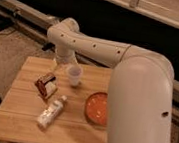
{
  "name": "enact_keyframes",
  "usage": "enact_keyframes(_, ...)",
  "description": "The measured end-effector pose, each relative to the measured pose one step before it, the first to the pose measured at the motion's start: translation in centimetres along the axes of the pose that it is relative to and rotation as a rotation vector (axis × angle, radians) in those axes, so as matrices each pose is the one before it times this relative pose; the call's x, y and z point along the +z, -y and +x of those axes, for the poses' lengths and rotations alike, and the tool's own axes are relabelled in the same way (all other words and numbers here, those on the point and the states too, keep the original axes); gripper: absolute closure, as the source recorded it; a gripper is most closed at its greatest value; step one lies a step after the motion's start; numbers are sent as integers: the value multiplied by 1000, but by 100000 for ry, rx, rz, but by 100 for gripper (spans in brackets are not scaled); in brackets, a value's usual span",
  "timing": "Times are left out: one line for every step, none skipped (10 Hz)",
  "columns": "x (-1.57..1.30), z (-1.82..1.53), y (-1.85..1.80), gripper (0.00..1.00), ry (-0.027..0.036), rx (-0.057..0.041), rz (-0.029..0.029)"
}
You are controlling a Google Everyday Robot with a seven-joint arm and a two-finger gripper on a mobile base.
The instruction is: Pick up the ceramic cup
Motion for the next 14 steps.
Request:
enact_keyframes(3, -2, -7, 20, 2, 12, -3)
enact_keyframes(-24, 7, -18, 20, -41, 33, -5)
enact_keyframes(15, 0, 10, 20, 13, -28, -7)
enact_keyframes(-25, 37, 44, 20, -18, -84, -62)
enact_keyframes(-7, 74, 4, 20, 537, -253, -916)
enact_keyframes(319, 444, 15, 20, 1608, -2208, -953)
enact_keyframes(775, 647, 193, 20, 1349, -3742, -330)
enact_keyframes(851, 536, 343, 20, 778, -2428, 135)
enact_keyframes(1792, 443, 226, 20, 1823, -2581, 341)
enact_keyframes(2409, 263, -290, 20, 2401, -1796, 542)
enact_keyframes(1247, 158, -366, 20, 1105, -460, 275)
enact_keyframes(1408, -6, -395, 20, 1763, -331, 208)
enact_keyframes(660, -61, -47, 20, 1345, -241, 551)
enact_keyframes(698, -197, -216, 20, 2115, 302, 768)
